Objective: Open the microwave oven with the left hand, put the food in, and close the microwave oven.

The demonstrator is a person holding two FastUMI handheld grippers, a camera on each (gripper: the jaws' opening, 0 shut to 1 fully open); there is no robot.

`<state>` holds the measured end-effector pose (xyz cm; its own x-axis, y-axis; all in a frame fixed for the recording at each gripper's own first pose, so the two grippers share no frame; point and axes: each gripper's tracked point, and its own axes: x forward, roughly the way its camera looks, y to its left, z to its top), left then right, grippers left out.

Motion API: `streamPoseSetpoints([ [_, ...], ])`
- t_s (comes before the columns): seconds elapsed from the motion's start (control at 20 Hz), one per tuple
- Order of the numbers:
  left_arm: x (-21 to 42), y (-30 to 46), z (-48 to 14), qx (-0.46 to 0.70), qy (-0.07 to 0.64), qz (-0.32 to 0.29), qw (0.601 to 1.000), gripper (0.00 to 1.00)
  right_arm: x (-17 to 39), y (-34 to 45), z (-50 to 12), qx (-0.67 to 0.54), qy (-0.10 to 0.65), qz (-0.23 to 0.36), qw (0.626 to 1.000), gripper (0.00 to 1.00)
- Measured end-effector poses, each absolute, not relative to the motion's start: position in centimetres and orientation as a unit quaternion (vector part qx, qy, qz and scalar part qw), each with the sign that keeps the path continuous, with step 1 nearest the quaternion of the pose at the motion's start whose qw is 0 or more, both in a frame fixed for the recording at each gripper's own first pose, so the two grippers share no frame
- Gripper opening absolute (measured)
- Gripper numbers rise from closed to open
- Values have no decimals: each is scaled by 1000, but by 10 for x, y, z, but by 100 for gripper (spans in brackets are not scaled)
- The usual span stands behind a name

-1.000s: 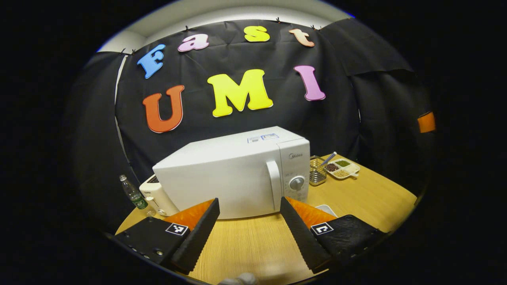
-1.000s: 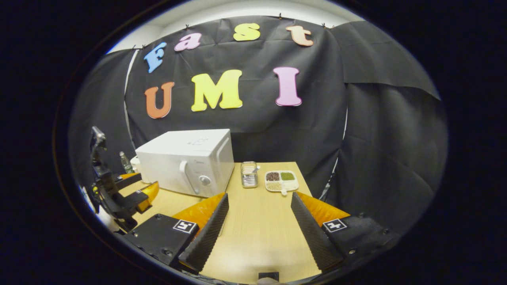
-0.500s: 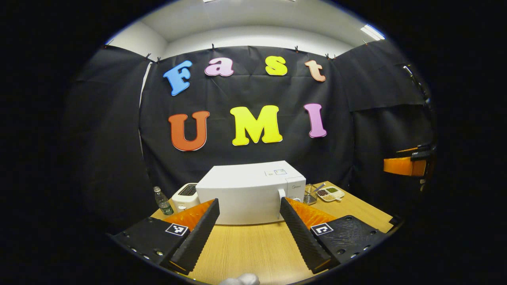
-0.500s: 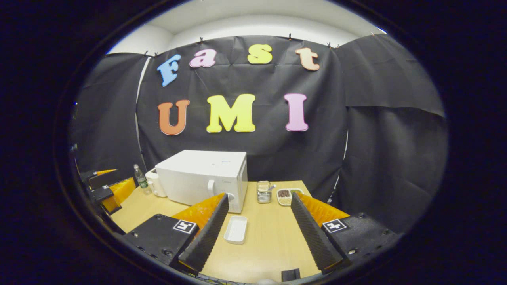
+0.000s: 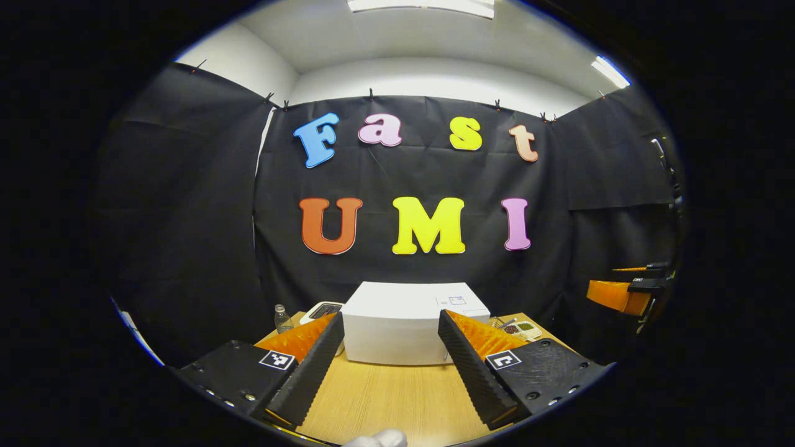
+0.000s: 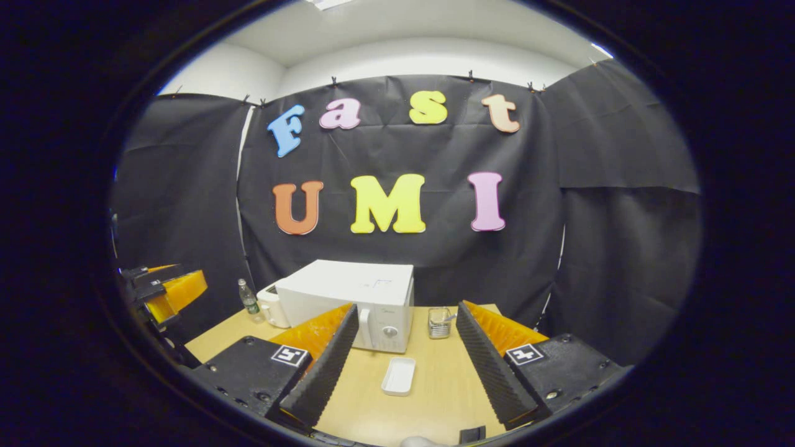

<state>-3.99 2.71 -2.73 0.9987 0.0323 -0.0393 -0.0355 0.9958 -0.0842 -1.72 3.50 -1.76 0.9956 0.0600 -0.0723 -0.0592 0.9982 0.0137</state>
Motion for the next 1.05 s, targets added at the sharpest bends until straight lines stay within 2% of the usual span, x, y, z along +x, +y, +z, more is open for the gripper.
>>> streamPoseSetpoints([
  [0.05,-42,28,-25,-46,18,20,999,96,-18,36,-14,6,34,32,999,90],
  [0.1,-44,27,-22,-51,14,18,998,96,-20,34,-10,4,30,31,999,100],
  [0.15,-44,28,-18,-52,11,19,998,96,-22,30,-8,2,29,28,999,91],
  [0.55,-45,20,-14,-41,6,9,999,95,-31,23,0,1,21,19,1000,90],
  [0.6,-45,19,-13,-39,5,8,999,95,-31,22,1,2,21,17,1000,100],
  [0.65,-45,19,-12,-37,4,8,999,95,-32,21,2,4,19,17,1000,90],
  [0.7,-43,19,-11,-35,4,8,999,95,-32,21,3,5,19,16,1000,91],
  [0.75,-43,17,-11,-34,4,7,999,95,-32,20,2,6,20,16,1000,100],
  [0.8,-43,18,-10,-31,3,7,999,95,-32,20,2,7,20,16,1000,90],
  [0.85,-43,17,-10,-29,2,7,1000,95,-31,19,1,7,21,15,1000,90],
  [0.9,-45,17,-8,-27,3,6,1000,95,-31,18,2,7,20,14,1000,100],
  [0.95,-44,16,-9,-26,3,7,1000,95,-32,17,2,8,21,13,1000,90],
  [1.05,-43,16,-7,-24,2,5,1000,95,-32,16,3,8,19,11,1000,90],
])
